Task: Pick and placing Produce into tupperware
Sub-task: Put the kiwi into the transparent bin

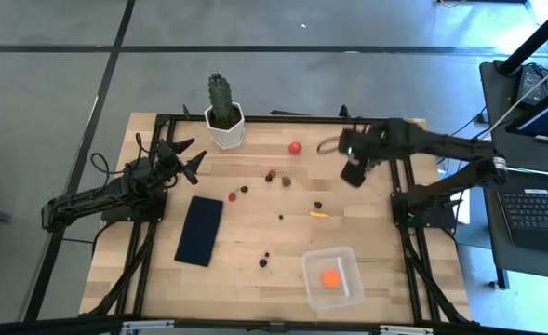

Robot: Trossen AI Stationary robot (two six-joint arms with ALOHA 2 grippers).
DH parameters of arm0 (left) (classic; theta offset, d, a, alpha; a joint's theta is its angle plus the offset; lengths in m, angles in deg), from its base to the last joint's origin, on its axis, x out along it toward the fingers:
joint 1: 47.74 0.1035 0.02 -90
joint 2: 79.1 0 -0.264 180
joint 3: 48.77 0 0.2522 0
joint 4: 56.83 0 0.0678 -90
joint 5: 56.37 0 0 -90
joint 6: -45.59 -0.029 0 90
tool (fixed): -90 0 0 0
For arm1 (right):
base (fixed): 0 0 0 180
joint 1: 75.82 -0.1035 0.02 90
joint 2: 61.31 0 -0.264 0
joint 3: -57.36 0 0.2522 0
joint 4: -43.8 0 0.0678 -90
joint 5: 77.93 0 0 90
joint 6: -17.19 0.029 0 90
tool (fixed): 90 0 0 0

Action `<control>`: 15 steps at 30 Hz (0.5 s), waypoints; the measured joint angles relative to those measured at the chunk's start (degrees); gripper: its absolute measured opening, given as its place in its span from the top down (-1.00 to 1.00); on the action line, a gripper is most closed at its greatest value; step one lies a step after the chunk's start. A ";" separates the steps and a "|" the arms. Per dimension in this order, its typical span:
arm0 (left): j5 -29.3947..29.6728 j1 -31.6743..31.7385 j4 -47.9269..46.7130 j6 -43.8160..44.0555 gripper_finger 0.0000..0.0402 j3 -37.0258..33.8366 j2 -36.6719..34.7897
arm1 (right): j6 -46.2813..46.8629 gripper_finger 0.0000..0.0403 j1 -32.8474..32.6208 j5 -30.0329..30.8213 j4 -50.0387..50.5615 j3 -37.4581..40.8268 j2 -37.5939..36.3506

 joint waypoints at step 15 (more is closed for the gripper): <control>0.02 0.00 0.00 -0.01 -0.48 0.01 0.01 | -1.47 -0.46 26.90 -0.11 -1.27 0.09 -0.35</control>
